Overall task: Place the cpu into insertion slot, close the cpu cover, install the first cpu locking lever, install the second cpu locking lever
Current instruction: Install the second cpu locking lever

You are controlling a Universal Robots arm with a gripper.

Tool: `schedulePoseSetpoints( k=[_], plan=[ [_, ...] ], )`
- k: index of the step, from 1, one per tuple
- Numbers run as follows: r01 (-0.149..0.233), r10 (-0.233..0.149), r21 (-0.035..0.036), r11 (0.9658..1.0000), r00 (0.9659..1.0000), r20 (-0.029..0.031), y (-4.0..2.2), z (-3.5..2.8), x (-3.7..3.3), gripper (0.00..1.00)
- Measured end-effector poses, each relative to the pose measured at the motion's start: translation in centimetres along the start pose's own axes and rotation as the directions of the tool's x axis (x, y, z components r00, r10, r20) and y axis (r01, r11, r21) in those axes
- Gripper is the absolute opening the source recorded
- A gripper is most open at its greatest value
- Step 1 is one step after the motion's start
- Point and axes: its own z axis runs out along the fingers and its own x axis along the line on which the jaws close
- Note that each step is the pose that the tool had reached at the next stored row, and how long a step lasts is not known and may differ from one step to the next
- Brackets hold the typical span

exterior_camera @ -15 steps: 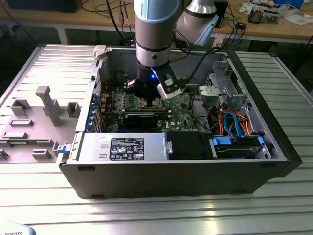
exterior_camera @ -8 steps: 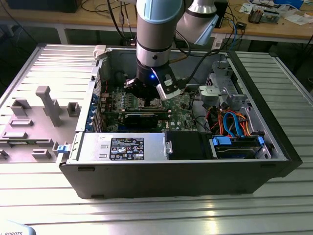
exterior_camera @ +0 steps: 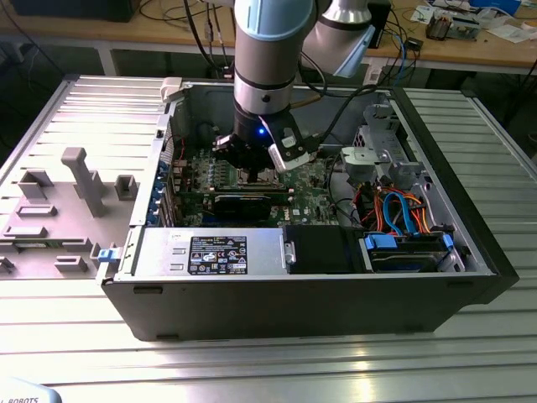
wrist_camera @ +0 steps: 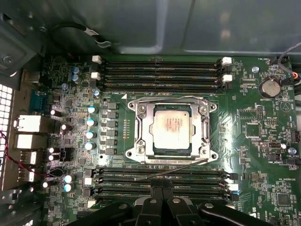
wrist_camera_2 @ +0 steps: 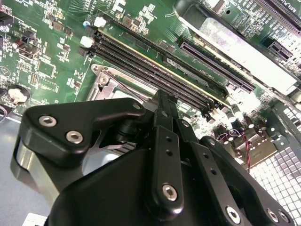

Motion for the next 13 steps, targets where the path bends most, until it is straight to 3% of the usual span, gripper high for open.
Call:
schedulePoseSetpoints(
  k=[2,3,4,7,8,9,13],
  plan=[
    [0.000,0.000,-0.0096,1.0000,1.0000,-0.0007,-0.04,0.01,0.01,0.11],
    [0.000,0.000,-0.0206,0.9998,1.0000,-0.0015,-0.04,0.02,0.01,0.11],
    [0.000,0.000,-0.0258,0.9997,1.0000,-0.0037,-0.04,0.03,0.01,0.11],
    [-0.002,0.001,-0.0350,0.9994,0.9999,-0.0155,-0.04,0.08,0.01,0.11],
    [-0.004,0.003,-0.0401,0.9992,0.9996,-0.0270,-0.05,0.11,0.00,0.11],
    [-0.005,0.004,-0.0443,0.9990,0.9994,-0.0335,-0.06,0.16,0.00,0.11],
    [-0.006,0.003,-0.0536,0.9985,0.9991,-0.0422,-0.12,0.39,0.03,0.11]
  ],
)
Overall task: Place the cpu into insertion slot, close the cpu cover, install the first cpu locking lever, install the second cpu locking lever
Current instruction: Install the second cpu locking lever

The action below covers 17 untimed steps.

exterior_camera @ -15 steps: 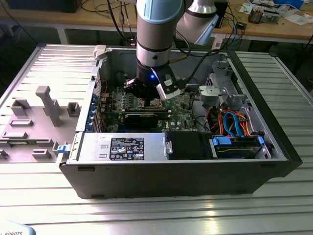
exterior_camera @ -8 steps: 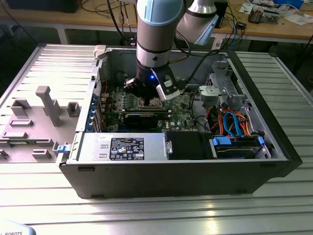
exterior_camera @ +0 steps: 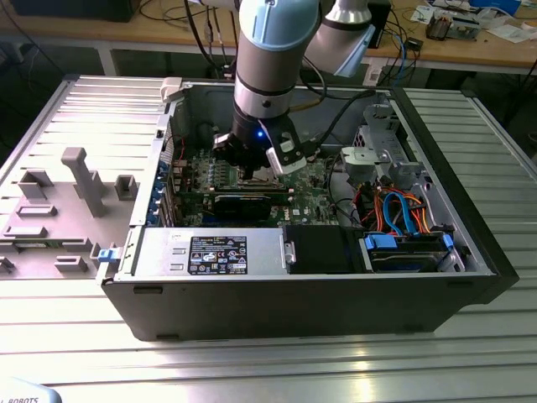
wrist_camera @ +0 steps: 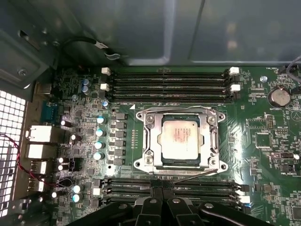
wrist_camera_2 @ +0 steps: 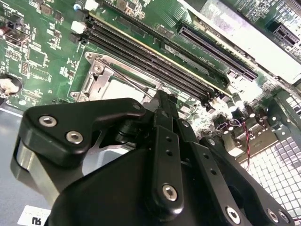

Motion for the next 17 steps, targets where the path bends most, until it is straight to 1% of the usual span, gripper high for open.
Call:
schedulePoseSetpoints(
  k=[3,4,6,7,9,17],
  plan=[
    [0.003,-0.003,-0.0073,1.0000,1.0000,-0.0045,-0.19,0.06,0.03,0.11],
    [0.004,-0.004,-0.0109,0.9999,1.0000,-0.0050,-0.36,0.06,0.05,0.11],
    [0.004,-0.004,-0.0166,0.9999,1.0000,-0.0054,-0.43,0.07,0.07,0.11],
    [0.004,-0.004,-0.0214,0.9998,1.0000,-0.0055,-0.44,0.08,0.06,0.11],
    [0.004,-0.004,-0.0226,0.9997,1.0000,-0.0055,-0.44,0.10,0.06,0.11],
    [0.004,-0.004,-0.0224,0.9997,1.0000,-0.0055,-0.44,0.11,0.06,0.11]
  ],
)
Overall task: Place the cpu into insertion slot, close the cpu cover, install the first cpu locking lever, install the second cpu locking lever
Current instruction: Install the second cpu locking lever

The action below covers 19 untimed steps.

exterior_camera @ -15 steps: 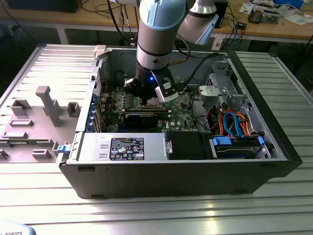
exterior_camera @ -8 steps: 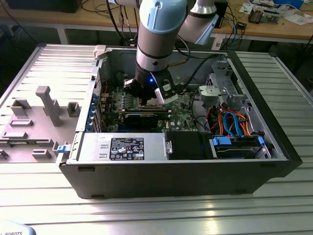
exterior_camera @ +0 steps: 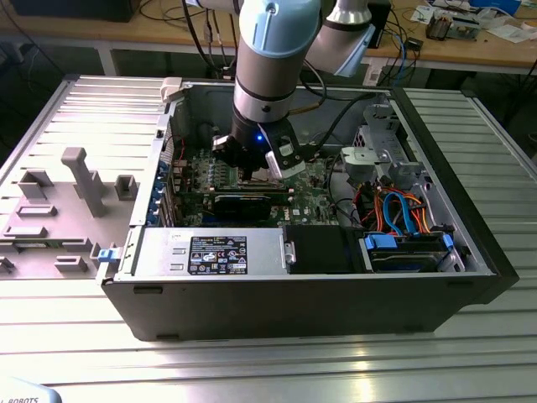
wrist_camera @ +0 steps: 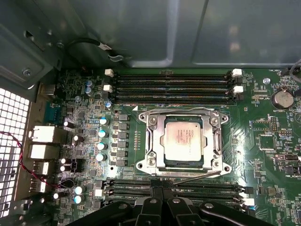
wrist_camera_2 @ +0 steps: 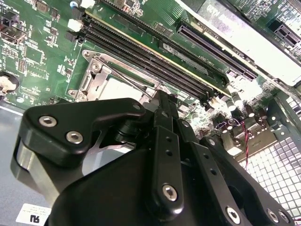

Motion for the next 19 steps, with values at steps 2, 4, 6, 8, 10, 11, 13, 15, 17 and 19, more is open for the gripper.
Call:
schedulePoseSetpoints(
  k=[2,4,6,8,10,11,13,15,17,19],
  plan=[
    [0.000,0.000,0.0000,1.0000,1.0000,0.0000,0.00,0.00,0.00,0.11],
    [0.000,0.000,-0.0001,1.0000,1.0000,0.0000,-0.01,0.03,0.00,0.11],
    [0.000,0.000,-0.0006,1.0000,1.0000,-0.0006,-0.06,0.25,-0.01,0.11],
    [0.000,0.000,-0.0017,1.0000,1.0000,-0.0008,-0.11,0.47,0.01,0.11],
    [0.000,0.000,-0.0026,1.0000,1.0000,-0.0011,-0.18,0.80,0.02,0.11],
    [0.000,0.000,-0.0028,1.0000,1.0000,-0.0014,-0.21,0.92,0.02,0.11],
    [0.000,0.000,-0.0045,1.0000,1.0000,-0.0017,-0.28,1.10,0.10,0.11],
    [0.000,0.000,-0.0087,1.0000,1.0000,-0.0015,-0.37,1.30,0.26,0.11],
    [0.001,-0.001,-0.0128,0.9999,1.0000,-0.0016,-0.44,1.46,0.37,0.11],
    [0.002,-0.002,-0.0177,0.9998,1.0000,-0.0015,-0.54,1.61,0.42,0.11]
  ],
)
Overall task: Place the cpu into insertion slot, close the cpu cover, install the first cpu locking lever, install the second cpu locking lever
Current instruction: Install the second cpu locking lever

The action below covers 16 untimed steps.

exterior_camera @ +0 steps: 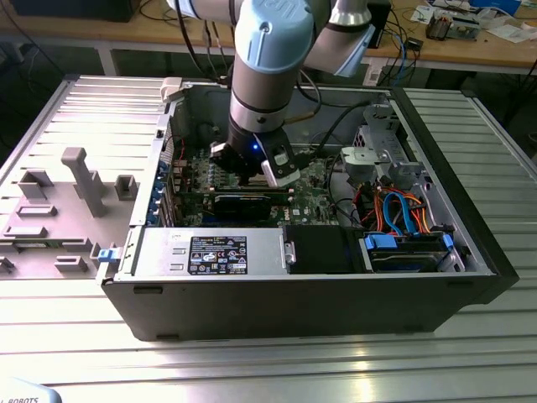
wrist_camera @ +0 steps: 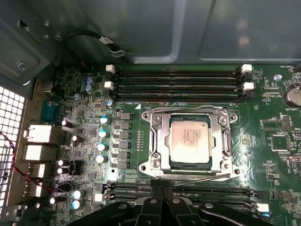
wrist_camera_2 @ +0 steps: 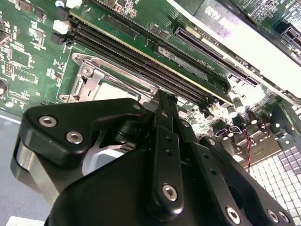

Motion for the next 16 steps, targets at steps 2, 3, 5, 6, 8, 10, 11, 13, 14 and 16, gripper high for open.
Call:
schedulePoseSetpoints(
  k=[2,3,5,6,8,10,11,13,14,16],
  plan=[
    [0.000,0.000,-0.0065,1.0000,1.0000,0.0002,-0.10,0.13,0.15,0.11],
    [0.001,-0.001,-0.0096,1.0000,1.0000,0.0003,-0.16,0.17,0.21,0.11],
    [0.002,-0.002,-0.0201,0.9998,1.0000,0.0003,-0.68,0.25,0.35,0.11],
    [0.003,-0.003,-0.0264,0.9996,1.0000,0.0004,-0.81,0.35,0.40,0.11],
    [0.004,-0.004,-0.0429,0.9991,1.0000,0.0007,-0.93,0.62,0.52,0.11],
    [0.005,-0.005,-0.0552,0.9985,1.0000,0.0009,-0.97,0.78,0.60,0.11],
    [0.005,-0.005,-0.0578,0.9983,1.0000,0.0010,-0.97,0.81,0.61,0.11],
    [0.005,-0.005,-0.0582,0.9983,1.0000,0.0011,-0.96,0.81,0.60,0.11],
    [0.005,-0.005,-0.0584,0.9983,1.0000,0.0011,-0.97,0.81,0.60,0.11],
    [0.005,-0.005,-0.0589,0.9982,1.0000,0.0010,-0.97,0.83,0.60,0.11]
  ],
)
